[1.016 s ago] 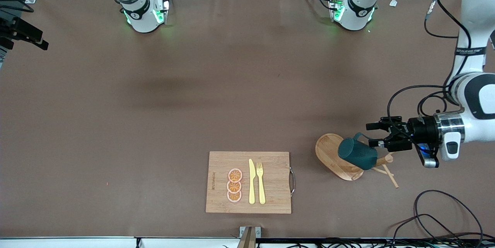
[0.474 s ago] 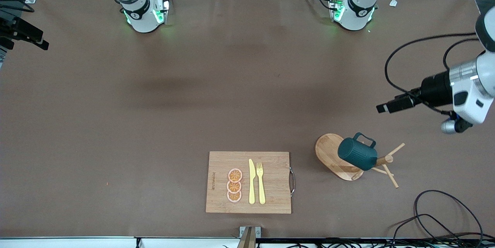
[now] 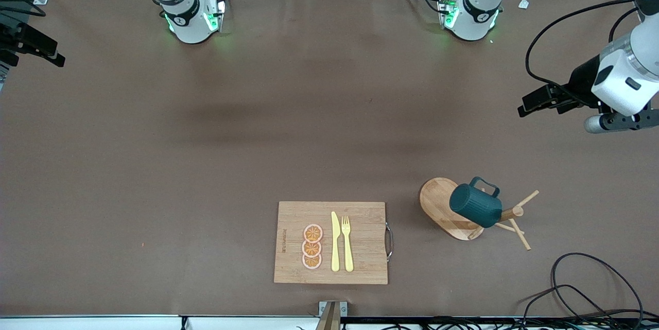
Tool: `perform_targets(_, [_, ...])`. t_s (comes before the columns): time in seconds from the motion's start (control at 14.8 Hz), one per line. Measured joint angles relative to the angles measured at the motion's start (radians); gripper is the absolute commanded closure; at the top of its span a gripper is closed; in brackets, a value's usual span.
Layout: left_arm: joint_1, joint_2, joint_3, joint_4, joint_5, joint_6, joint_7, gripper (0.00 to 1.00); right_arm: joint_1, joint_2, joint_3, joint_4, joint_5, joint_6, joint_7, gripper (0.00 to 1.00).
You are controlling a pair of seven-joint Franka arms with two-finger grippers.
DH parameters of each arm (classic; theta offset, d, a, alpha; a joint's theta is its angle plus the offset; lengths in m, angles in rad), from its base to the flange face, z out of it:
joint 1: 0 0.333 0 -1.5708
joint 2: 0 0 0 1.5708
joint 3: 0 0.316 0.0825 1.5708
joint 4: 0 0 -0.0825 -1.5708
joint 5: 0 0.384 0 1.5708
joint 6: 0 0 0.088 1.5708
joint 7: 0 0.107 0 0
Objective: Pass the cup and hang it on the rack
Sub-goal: 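Open the left gripper and raise it away from the mug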
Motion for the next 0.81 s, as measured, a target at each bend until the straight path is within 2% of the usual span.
perform_targets(0.14, [-0.001, -0.031, 0.0, -0.015, 0.015, 0.011, 0.011, 0.0, 0.0, 0.0, 0.0, 0.0, 0.0, 0.0, 0.0, 0.0])
perform_targets(0.27, [-0.004, -0.038, 0.0, 0.013, 0.051, 0.014, 0.034, 0.0, 0.0, 0.0, 0.0, 0.0, 0.0, 0.0, 0.0, 0.0])
perform_targets(0.61, [0.0, 0.01, 0.018, 0.098, 0.071, -0.016, 0.05, 0.0, 0.0, 0.0, 0.0, 0.0, 0.0, 0.001, 0.0, 0.0])
perform_targets(0.68, [-0.016, 0.019, 0.033, 0.105, 0.071, -0.019, 0.054, 0.0, 0.0, 0.0, 0.0, 0.0, 0.0, 0.0, 0.0, 0.0])
perform_targets(0.81, [-0.101, 0.025, 0.109, 0.112, 0.072, -0.02, 0.054, 0.0, 0.0, 0.0, -0.001, 0.0, 0.0, 0.0, 0.0, 0.0])
